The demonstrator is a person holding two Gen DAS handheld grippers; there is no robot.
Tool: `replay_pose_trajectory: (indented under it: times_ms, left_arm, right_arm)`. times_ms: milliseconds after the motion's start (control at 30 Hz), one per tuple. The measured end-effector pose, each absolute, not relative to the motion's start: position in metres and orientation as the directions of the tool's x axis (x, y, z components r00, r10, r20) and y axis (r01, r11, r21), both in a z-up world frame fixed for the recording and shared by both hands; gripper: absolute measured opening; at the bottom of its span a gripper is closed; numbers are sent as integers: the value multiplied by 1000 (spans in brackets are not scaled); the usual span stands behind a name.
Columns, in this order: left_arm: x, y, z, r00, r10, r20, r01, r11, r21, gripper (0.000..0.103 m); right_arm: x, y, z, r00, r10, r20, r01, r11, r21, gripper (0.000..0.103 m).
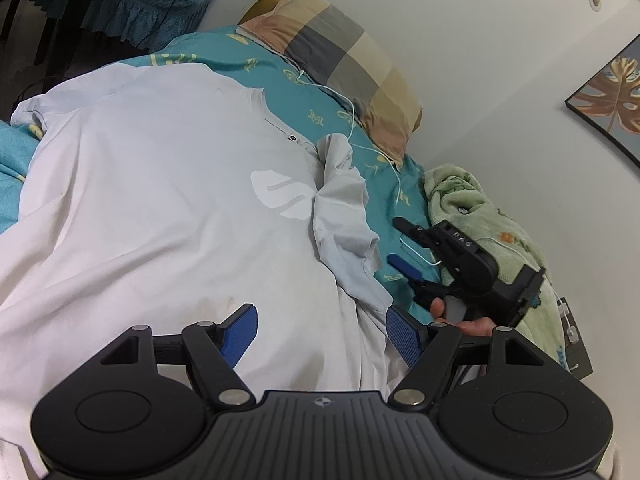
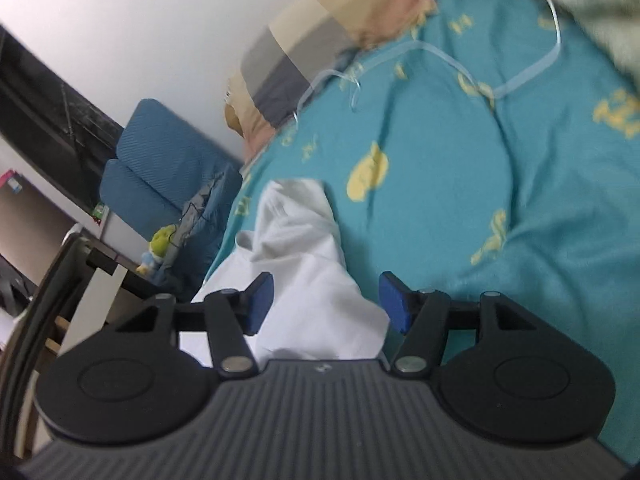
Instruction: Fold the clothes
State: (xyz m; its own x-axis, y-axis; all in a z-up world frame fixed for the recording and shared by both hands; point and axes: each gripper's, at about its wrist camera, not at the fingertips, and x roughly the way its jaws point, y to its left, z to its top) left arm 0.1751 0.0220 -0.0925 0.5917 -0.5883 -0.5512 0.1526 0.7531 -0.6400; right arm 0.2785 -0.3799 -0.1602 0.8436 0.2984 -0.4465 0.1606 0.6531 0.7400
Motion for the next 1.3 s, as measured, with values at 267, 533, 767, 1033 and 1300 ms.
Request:
replay_pose_trajectory:
  times_ms: [267,533,767,1033,1300]
  left_arm:
    - [178,20,-97,581,-594,-556,145,748,-648,73]
    - [176,19,-96,573,-607,-551,149,738,-658,73]
    - [178,13,-99,568,-601,-563,157,750,-643,73]
    - [189,10,-111,553,-573,-605,140,780,-610,73]
    - [183,18,-103,575,-550,-606,125,791,-599,73]
  right_arm:
    - [278,-365,-165,828,271,-490,168,715,679,14]
    - [279,-410,-109,896,100,-432,211,760,615,4]
    - [325,-480,-89,827,-240,-508,419,865,275,4]
    - [336,-494,-127,758,-211,-617,427,875,226,8]
    - [263,-454,-107,768,-39,-639,443,753,486,32]
